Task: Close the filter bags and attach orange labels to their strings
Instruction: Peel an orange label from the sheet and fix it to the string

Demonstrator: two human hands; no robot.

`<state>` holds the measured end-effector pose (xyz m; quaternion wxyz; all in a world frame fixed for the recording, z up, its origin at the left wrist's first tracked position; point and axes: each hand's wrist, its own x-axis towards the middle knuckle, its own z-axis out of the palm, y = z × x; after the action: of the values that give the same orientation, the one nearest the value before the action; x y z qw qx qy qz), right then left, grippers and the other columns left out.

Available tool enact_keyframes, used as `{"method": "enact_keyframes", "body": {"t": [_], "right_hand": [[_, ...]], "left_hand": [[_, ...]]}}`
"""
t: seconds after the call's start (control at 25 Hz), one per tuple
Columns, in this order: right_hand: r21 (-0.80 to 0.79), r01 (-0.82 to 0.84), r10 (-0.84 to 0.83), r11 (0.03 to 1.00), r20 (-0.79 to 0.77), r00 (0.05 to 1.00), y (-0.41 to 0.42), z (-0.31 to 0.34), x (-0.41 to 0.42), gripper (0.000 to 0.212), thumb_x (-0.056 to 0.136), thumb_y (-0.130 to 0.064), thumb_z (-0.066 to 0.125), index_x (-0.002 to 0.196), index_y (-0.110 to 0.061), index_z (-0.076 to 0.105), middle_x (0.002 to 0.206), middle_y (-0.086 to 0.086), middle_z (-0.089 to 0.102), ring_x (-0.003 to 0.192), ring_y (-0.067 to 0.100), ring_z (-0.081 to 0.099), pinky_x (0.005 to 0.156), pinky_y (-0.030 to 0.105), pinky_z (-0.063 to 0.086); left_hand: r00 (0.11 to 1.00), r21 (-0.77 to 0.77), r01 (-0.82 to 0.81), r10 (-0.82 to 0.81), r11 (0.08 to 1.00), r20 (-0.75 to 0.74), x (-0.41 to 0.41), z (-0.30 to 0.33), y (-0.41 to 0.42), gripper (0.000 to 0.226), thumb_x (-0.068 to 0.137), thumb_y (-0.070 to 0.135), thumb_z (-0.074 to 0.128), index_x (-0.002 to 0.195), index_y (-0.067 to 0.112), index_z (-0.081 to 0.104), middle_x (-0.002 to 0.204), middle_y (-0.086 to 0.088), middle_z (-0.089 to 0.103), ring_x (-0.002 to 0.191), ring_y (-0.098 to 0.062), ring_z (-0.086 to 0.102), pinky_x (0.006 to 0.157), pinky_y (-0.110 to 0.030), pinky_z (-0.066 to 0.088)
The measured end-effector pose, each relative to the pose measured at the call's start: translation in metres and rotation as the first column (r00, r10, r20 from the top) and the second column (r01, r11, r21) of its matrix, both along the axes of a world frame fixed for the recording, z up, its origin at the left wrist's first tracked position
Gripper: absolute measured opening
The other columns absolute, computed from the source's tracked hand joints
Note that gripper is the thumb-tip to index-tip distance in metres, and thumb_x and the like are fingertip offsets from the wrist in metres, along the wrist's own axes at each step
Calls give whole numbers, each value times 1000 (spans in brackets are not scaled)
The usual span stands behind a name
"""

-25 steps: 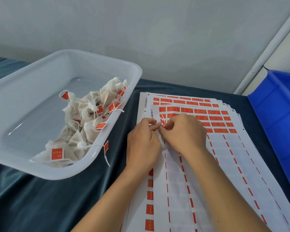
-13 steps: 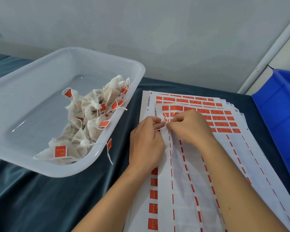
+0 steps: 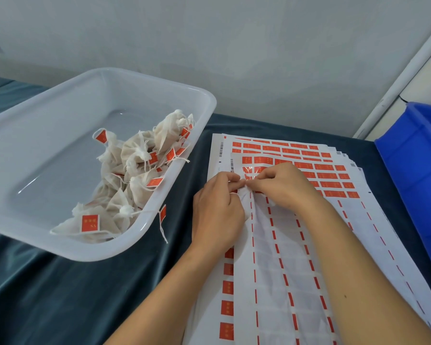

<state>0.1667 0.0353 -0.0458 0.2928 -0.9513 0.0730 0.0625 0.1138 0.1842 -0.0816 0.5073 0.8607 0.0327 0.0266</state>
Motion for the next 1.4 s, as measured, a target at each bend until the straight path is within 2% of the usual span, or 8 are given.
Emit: {"method": "enact_keyframes", "body": {"t": [0.2,0.4,0.52,0.64,0.8,0.96,1.2,1.4], "right_hand": [[32,-24,25,999,-48,999,-7,2,5,12,95,-43,71,93,-32,76,83,-23,58,76,8,56,56,17,37],[-26,-61,62,998,19,998,-3,2,0,28,88,-56,74,79,-30,74,81,-13,69,72,13,65,57,20,44],[-49,-33,36,998,64,997,1,1,-2,27,89,-49,75,75,-26,75,75,-6,70,69,15,66,61,24,53],[-17,11,-9,1000,146,989,5,-3,-9,24,90,-44,75,73,-27,74,73,-9,69,68,13,67,65,26,57],[55,-42,25,998,276,961,5,-17,-26,9,95,-42,70,93,-34,74,96,-17,70,87,8,65,86,32,58],[-65,39,-11,997,380,925,4,-31,-35,25,92,-52,70,113,-40,71,127,-14,61,113,12,53,101,34,50],[-77,48,-24,996,282,959,5,-24,-25,33,85,-60,71,114,-43,69,127,-12,62,114,15,53,102,44,52],[-55,70,-55,996,239,969,6,-22,-24,30,86,-59,72,111,-45,65,127,-13,62,114,16,53,103,45,51]], "left_hand": [[1000,9,4,-4,1000,4,0,0,0,33,103,18,51,123,44,54,134,23,63,125,0,55,108,-32,49],[1000,13,-1,1,1000,10,-1,0,0,33,103,19,49,124,44,53,136,22,61,128,-7,55,110,-41,52],[1000,-26,-1,2,1000,13,-1,1,1,37,101,15,49,123,45,52,133,25,62,129,-7,55,112,-43,50],[999,-29,-6,8,1000,34,-3,2,1,40,103,17,48,131,45,51,142,23,55,137,-12,50,114,-42,48],[998,61,2,-6,998,64,-5,0,0,45,103,18,47,141,42,46,152,20,46,144,-12,42,117,-40,43],[999,156,-22,15,988,43,-7,1,-3,46,101,20,52,141,43,45,153,20,44,144,-12,40,115,-36,40],[999,176,-14,7,984,39,-3,1,-3,46,101,21,56,140,43,46,154,19,45,145,-12,41,117,-38,39],[999,366,29,-42,930,28,-4,3,-2,51,104,30,52,153,37,40,163,13,38,153,-14,32,124,-38,26]]}}
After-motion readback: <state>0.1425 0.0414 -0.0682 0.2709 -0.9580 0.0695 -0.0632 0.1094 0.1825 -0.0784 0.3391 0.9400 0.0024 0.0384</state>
